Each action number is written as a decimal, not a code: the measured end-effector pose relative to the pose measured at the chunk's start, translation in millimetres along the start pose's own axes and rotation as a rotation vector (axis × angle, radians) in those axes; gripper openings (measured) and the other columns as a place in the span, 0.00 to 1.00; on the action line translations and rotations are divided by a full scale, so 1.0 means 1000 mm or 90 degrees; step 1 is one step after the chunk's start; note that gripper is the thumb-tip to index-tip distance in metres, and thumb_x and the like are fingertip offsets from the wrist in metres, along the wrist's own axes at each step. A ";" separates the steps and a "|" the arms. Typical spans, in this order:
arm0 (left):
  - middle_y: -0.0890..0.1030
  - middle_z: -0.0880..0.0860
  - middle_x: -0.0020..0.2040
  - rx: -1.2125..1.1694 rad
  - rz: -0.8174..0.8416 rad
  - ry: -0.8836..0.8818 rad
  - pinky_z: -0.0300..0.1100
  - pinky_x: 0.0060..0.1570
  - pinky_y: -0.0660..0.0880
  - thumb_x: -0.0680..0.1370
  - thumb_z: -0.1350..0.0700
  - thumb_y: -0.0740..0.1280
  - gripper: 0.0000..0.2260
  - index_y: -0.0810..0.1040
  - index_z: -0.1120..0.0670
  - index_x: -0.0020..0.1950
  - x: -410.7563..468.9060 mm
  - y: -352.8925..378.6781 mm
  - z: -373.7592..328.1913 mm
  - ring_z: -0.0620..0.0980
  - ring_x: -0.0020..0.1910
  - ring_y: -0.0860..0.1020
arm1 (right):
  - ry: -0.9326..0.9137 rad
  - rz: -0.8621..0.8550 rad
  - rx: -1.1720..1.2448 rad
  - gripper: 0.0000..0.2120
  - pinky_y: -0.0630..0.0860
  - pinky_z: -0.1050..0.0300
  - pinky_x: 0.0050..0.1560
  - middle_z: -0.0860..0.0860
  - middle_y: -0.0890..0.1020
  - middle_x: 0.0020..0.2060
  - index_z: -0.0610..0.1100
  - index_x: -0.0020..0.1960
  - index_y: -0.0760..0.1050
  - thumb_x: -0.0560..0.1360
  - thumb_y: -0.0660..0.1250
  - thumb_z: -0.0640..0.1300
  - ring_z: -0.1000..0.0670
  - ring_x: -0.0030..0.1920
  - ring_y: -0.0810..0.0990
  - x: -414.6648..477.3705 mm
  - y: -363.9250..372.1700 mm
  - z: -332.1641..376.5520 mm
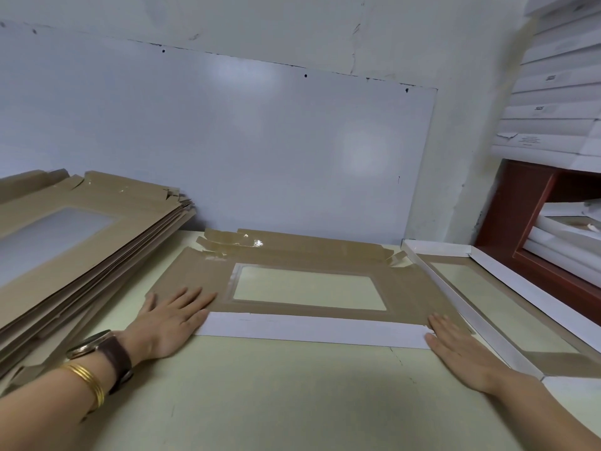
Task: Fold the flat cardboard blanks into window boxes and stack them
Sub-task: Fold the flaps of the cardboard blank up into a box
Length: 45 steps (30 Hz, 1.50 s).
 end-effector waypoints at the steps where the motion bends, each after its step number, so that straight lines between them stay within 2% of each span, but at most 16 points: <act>1: 0.43 0.42 0.79 -0.004 -0.001 -0.001 0.57 0.74 0.38 0.82 0.41 0.39 0.22 0.40 0.36 0.76 0.001 0.001 0.001 0.44 0.78 0.42 | 0.001 -0.001 0.001 0.29 0.39 0.61 0.75 0.56 0.41 0.78 0.46 0.79 0.40 0.83 0.44 0.57 0.59 0.76 0.39 0.001 0.000 -0.001; 6: 0.44 0.41 0.79 -0.026 -0.005 -0.036 0.58 0.74 0.39 0.80 0.35 0.41 0.25 0.42 0.35 0.76 0.006 0.003 0.016 0.43 0.78 0.42 | 0.014 -0.003 -0.009 0.30 0.39 0.60 0.75 0.56 0.41 0.78 0.46 0.79 0.40 0.83 0.44 0.57 0.58 0.77 0.38 0.002 0.001 -0.003; 10: 0.44 0.41 0.79 -0.052 -0.004 -0.041 0.57 0.74 0.38 0.70 0.27 0.37 0.35 0.44 0.34 0.76 0.003 0.004 0.023 0.42 0.77 0.41 | 0.026 -0.007 -0.017 0.30 0.40 0.59 0.75 0.55 0.41 0.78 0.45 0.79 0.39 0.83 0.44 0.57 0.57 0.77 0.38 0.002 0.000 -0.003; 18: 0.49 0.41 0.79 -0.046 -0.055 -0.064 0.59 0.73 0.39 0.78 0.32 0.43 0.27 0.48 0.36 0.77 0.000 -0.001 0.020 0.42 0.77 0.44 | 0.026 -0.023 -0.036 0.30 0.40 0.58 0.76 0.53 0.42 0.79 0.44 0.79 0.39 0.83 0.44 0.57 0.56 0.77 0.39 -0.002 -0.002 0.002; 21: 0.61 0.43 0.75 -0.014 -0.143 -0.078 0.62 0.71 0.41 0.78 0.32 0.46 0.27 0.57 0.40 0.75 -0.006 -0.013 0.015 0.46 0.76 0.50 | 0.030 -0.058 -0.067 0.31 0.40 0.56 0.76 0.52 0.42 0.79 0.44 0.79 0.40 0.83 0.44 0.58 0.54 0.78 0.39 -0.004 -0.006 0.002; 24: 0.63 0.49 0.73 0.027 -0.224 -0.069 0.60 0.71 0.38 0.78 0.36 0.55 0.26 0.61 0.44 0.73 -0.012 -0.029 0.003 0.53 0.76 0.51 | 0.025 -0.142 -0.127 0.31 0.39 0.55 0.76 0.52 0.43 0.79 0.45 0.79 0.41 0.83 0.44 0.58 0.52 0.78 0.38 -0.006 -0.015 0.005; 25: 0.65 0.52 0.72 0.041 -0.263 -0.033 0.62 0.71 0.41 0.77 0.39 0.61 0.25 0.66 0.47 0.71 -0.015 -0.035 -0.007 0.56 0.75 0.55 | 0.009 -0.179 -0.146 0.30 0.39 0.55 0.76 0.52 0.44 0.79 0.46 0.79 0.42 0.83 0.45 0.57 0.52 0.78 0.38 -0.008 -0.019 0.009; 26: 0.70 0.55 0.68 0.059 -0.301 0.020 0.64 0.70 0.50 0.74 0.45 0.68 0.24 0.71 0.51 0.67 -0.019 -0.042 -0.018 0.60 0.72 0.61 | -0.015 -0.213 -0.159 0.28 0.40 0.54 0.76 0.52 0.45 0.79 0.47 0.79 0.44 0.83 0.46 0.55 0.51 0.78 0.39 -0.010 -0.022 0.016; 28: 0.75 0.59 0.57 0.077 -0.377 0.129 0.60 0.56 0.71 0.60 0.61 0.76 0.26 0.75 0.56 0.56 -0.027 -0.053 -0.043 0.62 0.59 0.71 | -0.083 -0.270 -0.149 0.26 0.48 0.53 0.76 0.51 0.50 0.79 0.47 0.79 0.53 0.82 0.52 0.48 0.50 0.79 0.44 -0.016 -0.026 0.035; 29: 0.75 0.58 0.53 0.065 -0.399 0.179 0.55 0.49 0.74 0.55 0.65 0.74 0.27 0.75 0.57 0.53 -0.031 -0.057 -0.055 0.60 0.54 0.71 | -0.123 -0.291 -0.128 0.24 0.55 0.53 0.74 0.49 0.56 0.78 0.46 0.77 0.60 0.81 0.55 0.44 0.47 0.78 0.50 -0.019 -0.026 0.046; 31: 0.73 0.57 0.51 0.033 -0.398 0.250 0.48 0.42 0.74 0.54 0.69 0.67 0.25 0.75 0.57 0.51 -0.038 -0.062 -0.078 0.55 0.50 0.67 | -0.210 -0.323 -0.083 0.21 0.65 0.53 0.68 0.49 0.67 0.70 0.45 0.70 0.69 0.77 0.60 0.39 0.46 0.73 0.63 -0.026 -0.026 0.069; 34: 0.71 0.54 0.51 0.025 -0.361 0.297 0.43 0.36 0.70 0.61 0.69 0.64 0.21 0.76 0.56 0.52 -0.041 -0.056 -0.103 0.51 0.49 0.66 | -0.289 -0.315 -0.058 0.19 0.65 0.57 0.64 0.56 0.68 0.63 0.49 0.69 0.70 0.78 0.61 0.47 0.54 0.64 0.65 -0.034 -0.017 0.098; 37: 0.68 0.52 0.54 0.012 -0.316 0.336 0.45 0.47 0.72 0.73 0.64 0.59 0.14 0.74 0.56 0.57 -0.038 -0.043 -0.120 0.52 0.51 0.67 | -0.326 -0.280 -0.042 0.22 0.60 0.63 0.64 0.59 0.67 0.63 0.52 0.72 0.67 0.79 0.60 0.55 0.61 0.63 0.62 -0.034 -0.009 0.117; 39: 0.68 0.50 0.55 0.001 -0.280 0.339 0.43 0.55 0.69 0.80 0.54 0.56 0.11 0.74 0.54 0.59 -0.034 -0.038 -0.128 0.50 0.53 0.68 | -0.331 -0.254 -0.036 0.23 0.59 0.65 0.64 0.61 0.66 0.63 0.53 0.72 0.66 0.79 0.59 0.58 0.62 0.64 0.62 -0.032 -0.006 0.124; 42: 0.70 0.47 0.59 0.011 -0.207 0.311 0.39 0.61 0.64 0.81 0.42 0.55 0.17 0.72 0.50 0.63 -0.026 -0.028 -0.133 0.48 0.57 0.67 | -0.336 -0.229 -0.030 0.20 0.62 0.63 0.65 0.61 0.68 0.62 0.54 0.70 0.68 0.80 0.58 0.57 0.62 0.63 0.64 -0.026 -0.005 0.132; 45: 0.72 0.48 0.58 0.029 -0.197 0.290 0.41 0.59 0.65 0.82 0.44 0.54 0.16 0.71 0.50 0.63 -0.020 -0.024 -0.135 0.48 0.56 0.68 | -0.334 -0.220 -0.043 0.14 0.65 0.63 0.59 0.59 0.71 0.56 0.52 0.64 0.73 0.82 0.56 0.53 0.59 0.58 0.68 -0.021 -0.006 0.140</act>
Point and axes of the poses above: each hand's wrist, its own x-axis towards the middle knuckle, its own y-axis out of the palm, z = x × y, the point moved 8 cm from there along x, towards the middle knuckle
